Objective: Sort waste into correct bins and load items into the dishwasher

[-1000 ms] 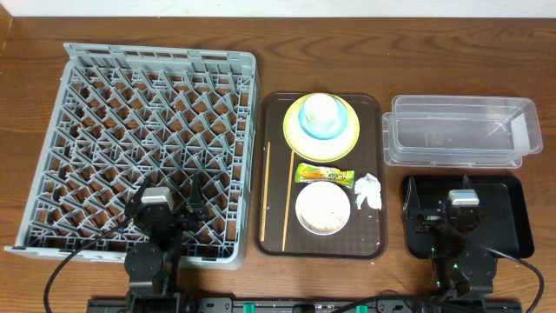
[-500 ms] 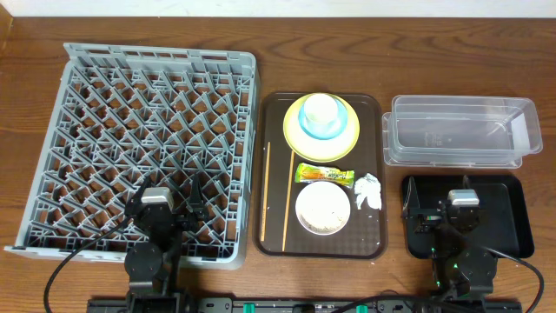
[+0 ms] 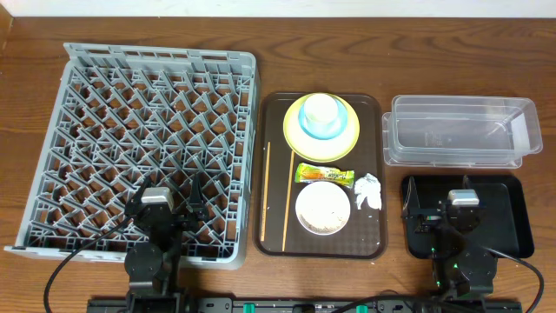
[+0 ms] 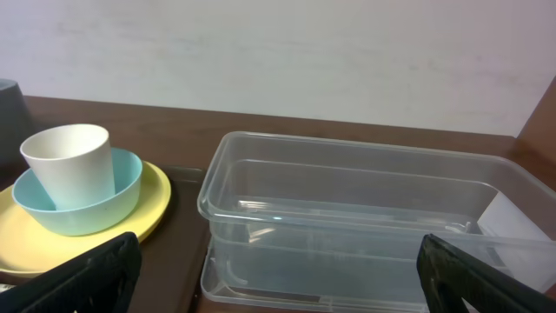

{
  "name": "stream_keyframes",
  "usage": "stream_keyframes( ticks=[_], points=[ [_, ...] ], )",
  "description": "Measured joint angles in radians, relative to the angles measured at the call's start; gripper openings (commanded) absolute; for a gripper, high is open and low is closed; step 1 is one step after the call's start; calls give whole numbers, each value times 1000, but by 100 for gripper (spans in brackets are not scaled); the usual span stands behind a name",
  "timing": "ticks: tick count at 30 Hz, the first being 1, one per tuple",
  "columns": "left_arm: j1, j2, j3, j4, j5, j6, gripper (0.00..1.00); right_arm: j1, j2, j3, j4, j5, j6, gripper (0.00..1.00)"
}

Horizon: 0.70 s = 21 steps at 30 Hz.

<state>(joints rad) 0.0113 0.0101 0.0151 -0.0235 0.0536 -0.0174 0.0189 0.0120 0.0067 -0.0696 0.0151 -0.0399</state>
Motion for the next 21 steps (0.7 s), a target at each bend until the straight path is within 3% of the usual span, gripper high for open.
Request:
stream_keyframes(
  ticks=[14,16,21],
  points=[
    [0,0,0,11,-1,7,96,0,0,0,0,0,0,99],
    [0,1,-6,57,15,4,96,0,0,0,0,0,0,99],
    [1,3,24,335,156,-87,96,0,1,0,0,0,0,99]
  ],
)
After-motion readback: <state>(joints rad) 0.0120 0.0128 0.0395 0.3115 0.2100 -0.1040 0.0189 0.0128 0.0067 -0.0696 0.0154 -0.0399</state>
